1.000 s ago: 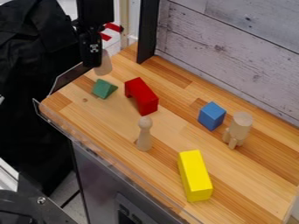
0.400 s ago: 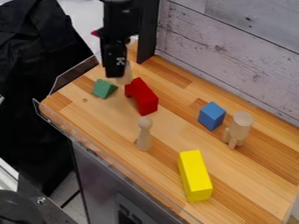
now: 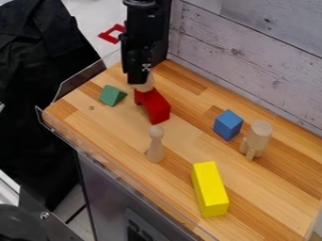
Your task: Put the cylinder on top of the red arch
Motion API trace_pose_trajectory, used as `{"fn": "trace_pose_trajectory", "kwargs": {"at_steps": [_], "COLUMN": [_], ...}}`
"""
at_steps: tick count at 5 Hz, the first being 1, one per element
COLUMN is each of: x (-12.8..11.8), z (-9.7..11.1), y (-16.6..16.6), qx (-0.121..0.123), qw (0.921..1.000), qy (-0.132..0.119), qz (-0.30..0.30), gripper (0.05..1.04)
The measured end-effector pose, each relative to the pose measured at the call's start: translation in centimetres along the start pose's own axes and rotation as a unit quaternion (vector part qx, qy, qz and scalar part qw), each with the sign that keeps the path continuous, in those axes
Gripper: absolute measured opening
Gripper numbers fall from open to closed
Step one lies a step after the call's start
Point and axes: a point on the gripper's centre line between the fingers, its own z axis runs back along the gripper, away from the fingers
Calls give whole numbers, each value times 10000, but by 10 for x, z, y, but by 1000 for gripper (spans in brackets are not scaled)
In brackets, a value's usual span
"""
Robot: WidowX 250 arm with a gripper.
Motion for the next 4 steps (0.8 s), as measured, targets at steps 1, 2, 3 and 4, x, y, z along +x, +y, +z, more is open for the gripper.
{"fn": "trace_pose_trajectory", "kwargs": {"at_steps": [1, 2, 3, 4], "x": [7, 11, 10, 8], "z": [-2, -3, -3, -7], "y": [9, 13, 13, 5], "qx": [-31, -36, -17, -6], "qw": [9999, 9999, 9999, 9998], "qy": [46, 52, 84, 187], "qz": [125, 149, 127, 5], "gripper": [487, 487, 486, 487]}}
